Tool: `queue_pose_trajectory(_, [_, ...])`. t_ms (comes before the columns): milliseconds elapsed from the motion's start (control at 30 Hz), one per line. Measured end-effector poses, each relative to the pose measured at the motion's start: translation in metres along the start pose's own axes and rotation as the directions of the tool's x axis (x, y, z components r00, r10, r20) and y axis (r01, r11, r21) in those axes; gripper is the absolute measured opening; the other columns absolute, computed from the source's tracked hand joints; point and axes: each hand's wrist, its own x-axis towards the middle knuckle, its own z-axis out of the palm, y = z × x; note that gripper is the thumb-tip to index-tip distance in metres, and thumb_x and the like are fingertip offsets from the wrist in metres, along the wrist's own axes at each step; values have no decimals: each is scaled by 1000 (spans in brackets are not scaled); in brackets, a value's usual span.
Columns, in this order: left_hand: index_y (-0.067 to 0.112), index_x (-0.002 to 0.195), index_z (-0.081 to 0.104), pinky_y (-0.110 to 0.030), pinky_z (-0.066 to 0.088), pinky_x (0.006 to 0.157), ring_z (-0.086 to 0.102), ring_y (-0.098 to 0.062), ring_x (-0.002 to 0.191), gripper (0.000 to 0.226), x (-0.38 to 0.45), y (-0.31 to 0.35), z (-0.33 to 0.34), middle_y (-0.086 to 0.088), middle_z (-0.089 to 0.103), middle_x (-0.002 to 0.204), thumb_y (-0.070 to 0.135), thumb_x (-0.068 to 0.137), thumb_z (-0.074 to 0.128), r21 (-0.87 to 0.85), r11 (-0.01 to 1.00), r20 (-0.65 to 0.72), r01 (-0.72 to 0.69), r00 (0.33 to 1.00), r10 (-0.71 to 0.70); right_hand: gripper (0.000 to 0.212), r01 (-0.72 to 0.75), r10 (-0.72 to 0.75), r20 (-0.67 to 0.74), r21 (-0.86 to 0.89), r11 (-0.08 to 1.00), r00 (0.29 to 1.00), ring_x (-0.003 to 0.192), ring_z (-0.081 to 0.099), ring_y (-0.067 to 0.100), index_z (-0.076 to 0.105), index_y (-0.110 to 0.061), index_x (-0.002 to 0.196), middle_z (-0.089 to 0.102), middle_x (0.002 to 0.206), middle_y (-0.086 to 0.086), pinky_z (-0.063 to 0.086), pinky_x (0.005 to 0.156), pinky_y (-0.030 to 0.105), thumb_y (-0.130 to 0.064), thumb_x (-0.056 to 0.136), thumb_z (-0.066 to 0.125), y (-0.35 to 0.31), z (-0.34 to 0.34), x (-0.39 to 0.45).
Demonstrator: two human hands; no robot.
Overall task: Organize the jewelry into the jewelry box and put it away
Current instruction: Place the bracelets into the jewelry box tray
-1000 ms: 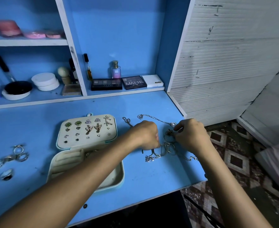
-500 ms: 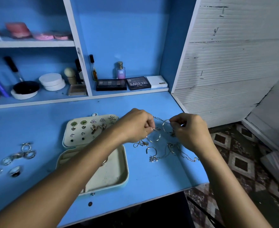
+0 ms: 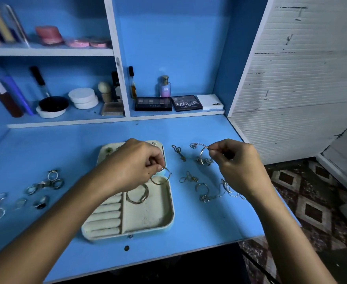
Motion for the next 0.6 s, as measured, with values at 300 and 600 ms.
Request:
queue_pose_trajectory(300, [27, 74, 46, -16, 44, 57, 62, 5, 65, 37, -13, -11, 17, 5, 68, 70, 3, 85, 71, -97, 995, 38, -26, 999, 30, 14, 29, -29, 41, 3, 1000, 999, 63, 56, 7, 73, -30, 84, 68, 76, -4, 40, 50, 10, -19, 92, 70, -7, 9, -11])
queue_pose_trajectory(600, [30, 75, 39, -33, 43, 63, 47, -7, 65, 39, -12, -16, 35, 10, 51, 67, 15, 81, 74, 92, 983, -54, -157, 985, 162, 26, 65, -60, 137, -32, 997, 989, 71, 58, 9, 69, -36, 78, 68, 74, -6, 44, 59, 14, -15, 92, 69, -12, 18, -21])
